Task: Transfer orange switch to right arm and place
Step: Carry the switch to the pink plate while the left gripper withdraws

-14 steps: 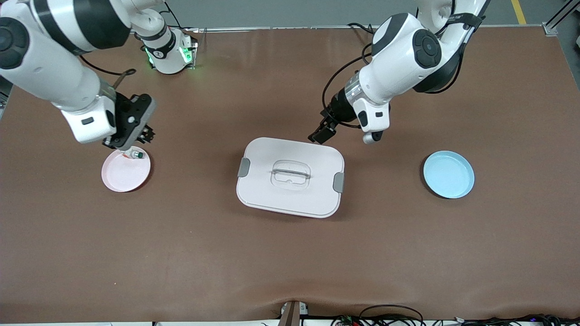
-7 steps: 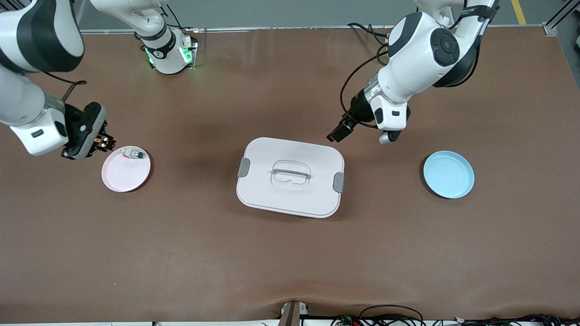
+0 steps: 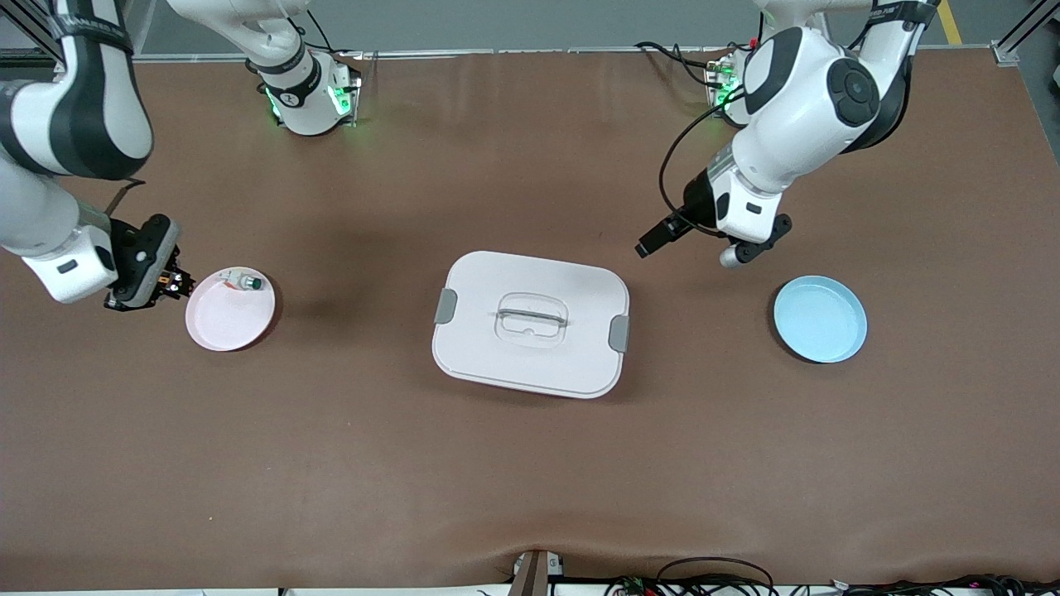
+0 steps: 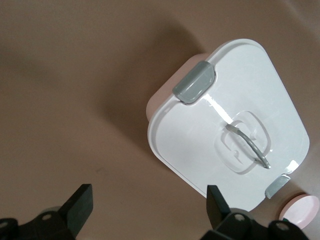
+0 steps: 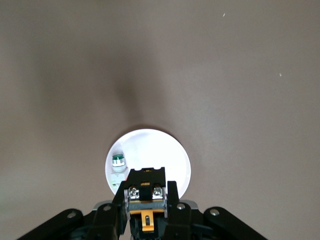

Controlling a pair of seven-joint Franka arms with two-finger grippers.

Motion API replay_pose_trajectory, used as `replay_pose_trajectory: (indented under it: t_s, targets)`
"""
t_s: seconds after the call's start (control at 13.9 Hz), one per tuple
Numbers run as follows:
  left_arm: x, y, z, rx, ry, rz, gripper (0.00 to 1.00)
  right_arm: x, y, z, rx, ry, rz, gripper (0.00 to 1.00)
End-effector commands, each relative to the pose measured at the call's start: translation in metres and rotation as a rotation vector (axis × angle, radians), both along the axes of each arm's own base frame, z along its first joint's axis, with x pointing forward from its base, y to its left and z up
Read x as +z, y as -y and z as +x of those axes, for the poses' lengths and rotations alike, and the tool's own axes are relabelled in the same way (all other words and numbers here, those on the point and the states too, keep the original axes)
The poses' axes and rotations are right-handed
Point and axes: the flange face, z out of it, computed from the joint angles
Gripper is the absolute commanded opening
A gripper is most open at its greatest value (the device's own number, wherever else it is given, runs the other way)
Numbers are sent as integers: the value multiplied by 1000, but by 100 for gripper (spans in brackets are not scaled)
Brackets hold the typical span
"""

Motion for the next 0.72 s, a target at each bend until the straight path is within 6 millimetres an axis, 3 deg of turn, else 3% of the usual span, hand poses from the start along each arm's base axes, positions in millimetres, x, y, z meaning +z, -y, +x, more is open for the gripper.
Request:
replay_pose_trajectory:
  t_s: [0.0,0.36,0.65]
  targets:
    - [1,-26,-1,-68,53,47,100,-28,1,-24,38,29,-26,0]
    - [-9,-51,1,-346,118,250,100,-75,21,-44,19,85,-29,0]
    - [-9,-87,15,-509,164,282,100,-99,27,-56,27,115,-33,0]
